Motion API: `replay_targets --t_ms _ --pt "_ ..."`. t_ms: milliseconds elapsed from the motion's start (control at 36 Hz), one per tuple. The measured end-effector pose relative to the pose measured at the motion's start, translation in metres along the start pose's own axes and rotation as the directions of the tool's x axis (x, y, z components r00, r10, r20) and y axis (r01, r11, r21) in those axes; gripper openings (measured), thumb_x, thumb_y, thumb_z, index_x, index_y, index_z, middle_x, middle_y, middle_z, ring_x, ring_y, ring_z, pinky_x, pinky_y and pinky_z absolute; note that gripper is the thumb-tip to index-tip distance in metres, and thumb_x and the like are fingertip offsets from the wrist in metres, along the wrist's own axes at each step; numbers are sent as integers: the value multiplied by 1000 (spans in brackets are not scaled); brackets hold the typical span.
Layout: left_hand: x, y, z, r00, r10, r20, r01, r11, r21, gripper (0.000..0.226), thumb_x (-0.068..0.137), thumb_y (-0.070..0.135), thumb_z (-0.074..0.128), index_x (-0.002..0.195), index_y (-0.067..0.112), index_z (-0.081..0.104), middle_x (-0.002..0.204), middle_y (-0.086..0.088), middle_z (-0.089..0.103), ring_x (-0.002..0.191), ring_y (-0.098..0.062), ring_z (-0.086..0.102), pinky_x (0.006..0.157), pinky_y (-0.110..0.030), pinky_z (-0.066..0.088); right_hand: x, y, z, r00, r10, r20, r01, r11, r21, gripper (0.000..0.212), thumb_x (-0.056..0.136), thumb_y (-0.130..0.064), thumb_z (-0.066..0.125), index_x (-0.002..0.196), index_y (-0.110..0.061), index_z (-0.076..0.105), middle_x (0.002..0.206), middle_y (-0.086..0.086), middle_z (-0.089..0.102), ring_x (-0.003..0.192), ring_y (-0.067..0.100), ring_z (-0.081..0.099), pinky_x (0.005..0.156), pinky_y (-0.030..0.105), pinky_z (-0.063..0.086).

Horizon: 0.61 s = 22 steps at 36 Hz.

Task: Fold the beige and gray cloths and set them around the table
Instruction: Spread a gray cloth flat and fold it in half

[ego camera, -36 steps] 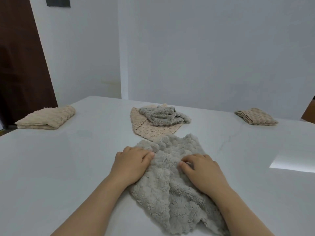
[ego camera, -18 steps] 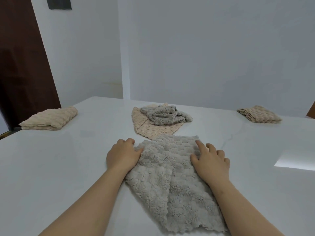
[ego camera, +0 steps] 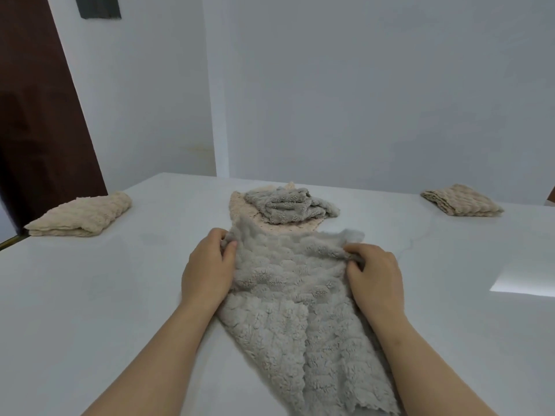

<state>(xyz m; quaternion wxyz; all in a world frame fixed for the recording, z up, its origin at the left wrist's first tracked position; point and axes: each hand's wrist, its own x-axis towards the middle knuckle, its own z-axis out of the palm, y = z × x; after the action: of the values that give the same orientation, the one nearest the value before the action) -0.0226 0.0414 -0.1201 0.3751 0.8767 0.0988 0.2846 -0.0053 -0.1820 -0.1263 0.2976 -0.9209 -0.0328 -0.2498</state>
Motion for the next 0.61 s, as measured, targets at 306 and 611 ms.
replay_targets --t_ms 306,611 --pt "21 -10 18 976 -219 9 219 975 -48 19 97 29 39 106 15 49 92 3 52 84 -20 46 70 -30 33 12 0 17 963 -113 -244 129 990 50 35 79 6 58 108 -12 67 114 1 65 99 29 53 74 24 36" --pt "40 -16 29 975 -223 -12 222 965 142 20 94 30 43 102 16 56 98 -1 62 81 -20 47 67 -28 34 35 8 23 979 146 144 -110 966 -233 35 90 -17 41 120 -23 57 126 -1 57 116 24 42 93 36 34"
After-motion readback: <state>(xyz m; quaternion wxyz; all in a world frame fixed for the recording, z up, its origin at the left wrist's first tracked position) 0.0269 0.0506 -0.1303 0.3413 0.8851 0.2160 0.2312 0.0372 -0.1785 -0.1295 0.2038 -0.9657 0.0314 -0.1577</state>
